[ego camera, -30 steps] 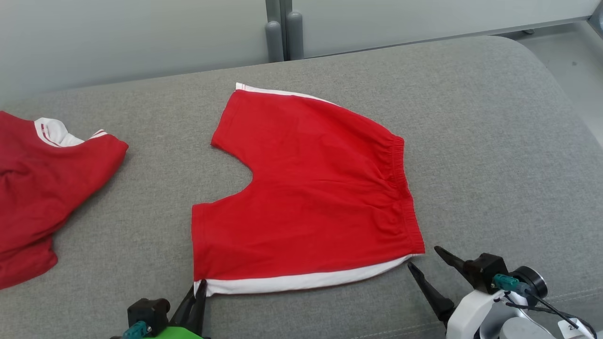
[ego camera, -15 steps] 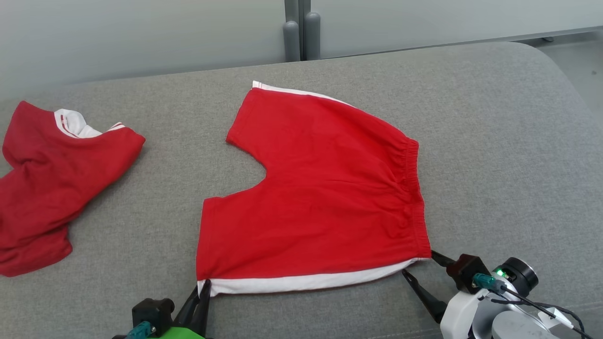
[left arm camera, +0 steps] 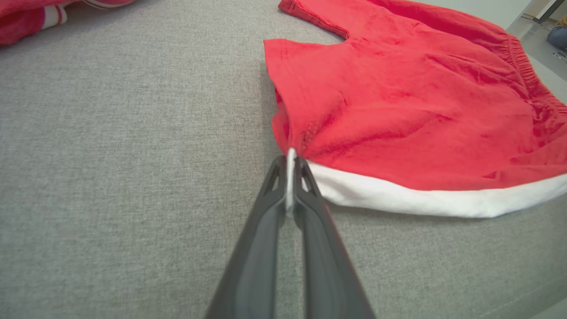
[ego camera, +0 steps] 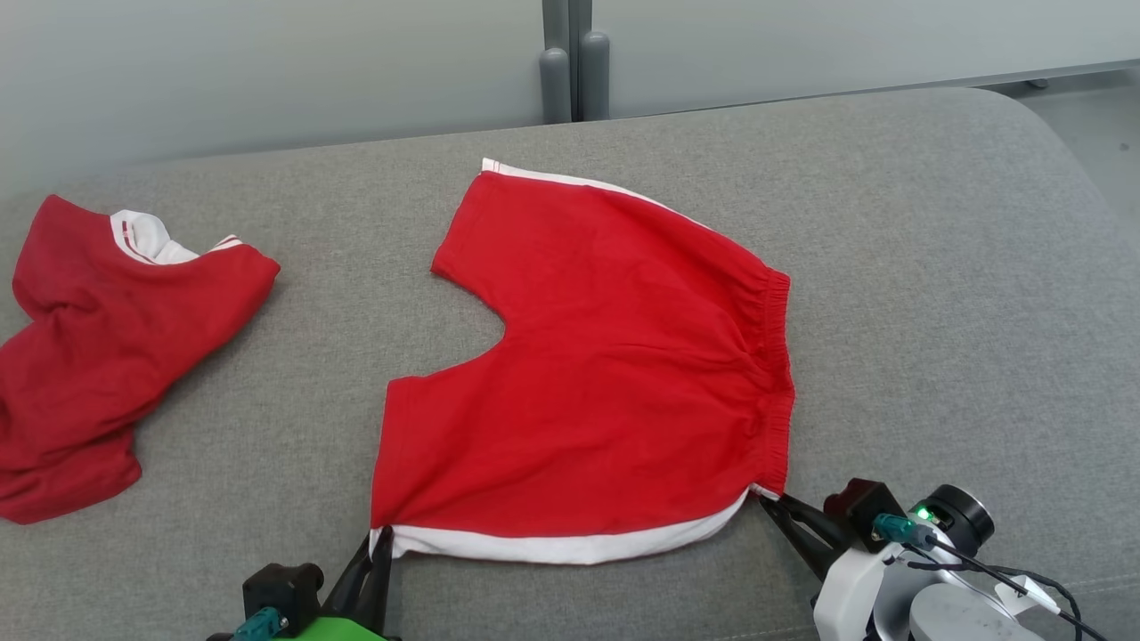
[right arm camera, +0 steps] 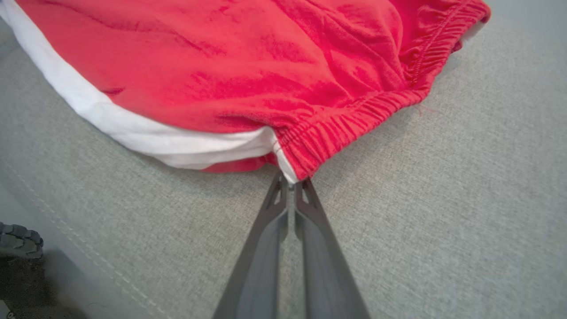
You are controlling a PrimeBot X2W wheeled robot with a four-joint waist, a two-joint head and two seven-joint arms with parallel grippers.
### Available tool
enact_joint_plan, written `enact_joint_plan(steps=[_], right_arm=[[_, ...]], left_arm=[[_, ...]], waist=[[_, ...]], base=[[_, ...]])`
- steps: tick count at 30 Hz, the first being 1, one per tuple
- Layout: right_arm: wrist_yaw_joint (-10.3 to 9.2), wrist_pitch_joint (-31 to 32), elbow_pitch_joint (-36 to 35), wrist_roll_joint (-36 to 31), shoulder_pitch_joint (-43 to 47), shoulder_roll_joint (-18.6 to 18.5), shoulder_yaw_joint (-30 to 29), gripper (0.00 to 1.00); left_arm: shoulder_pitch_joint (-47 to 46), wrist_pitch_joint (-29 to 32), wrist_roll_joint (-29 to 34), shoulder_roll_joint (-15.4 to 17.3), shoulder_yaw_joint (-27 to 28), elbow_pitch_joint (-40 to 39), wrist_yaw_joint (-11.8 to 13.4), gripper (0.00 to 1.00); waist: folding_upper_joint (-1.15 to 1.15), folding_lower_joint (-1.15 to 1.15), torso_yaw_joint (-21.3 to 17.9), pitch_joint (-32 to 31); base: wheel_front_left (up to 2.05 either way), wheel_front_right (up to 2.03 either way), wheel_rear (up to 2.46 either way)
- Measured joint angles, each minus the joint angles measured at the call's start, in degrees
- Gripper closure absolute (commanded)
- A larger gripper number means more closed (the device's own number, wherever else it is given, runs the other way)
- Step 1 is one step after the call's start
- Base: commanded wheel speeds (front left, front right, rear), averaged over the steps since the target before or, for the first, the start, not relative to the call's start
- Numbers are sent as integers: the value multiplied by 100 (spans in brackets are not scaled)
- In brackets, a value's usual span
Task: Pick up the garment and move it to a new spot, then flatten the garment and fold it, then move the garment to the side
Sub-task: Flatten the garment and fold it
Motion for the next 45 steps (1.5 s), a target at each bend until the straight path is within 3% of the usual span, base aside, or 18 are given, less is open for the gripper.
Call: enact_joint_plan(steps=[10, 21, 32, 45], right_arm=[[51, -75, -130, 144, -3, 18, -147, 100], [47, -120, -505, 125, 68, -316, -305, 100], [-156, -121, -1065, 192, 715, -628, -587, 100], [-153, -121, -1367, 187, 916, -792, -558, 100]], left_arm=[[3, -4, -15, -5, 161, -211, 0, 100], [241, -7, -75, -30, 347, -892, 0, 100], [657, -7, 35, -63, 54, -1589, -49, 100], [1273, -8, 218, 46, 14, -2179, -42, 100]], waist=[[0, 0, -46, -72], [0, 0, -127, -263], [0, 0, 265, -354], [0, 0, 425, -335]], base=[[0, 0, 0], [0, 0, 0], [0, 0, 0], [0, 0, 0]])
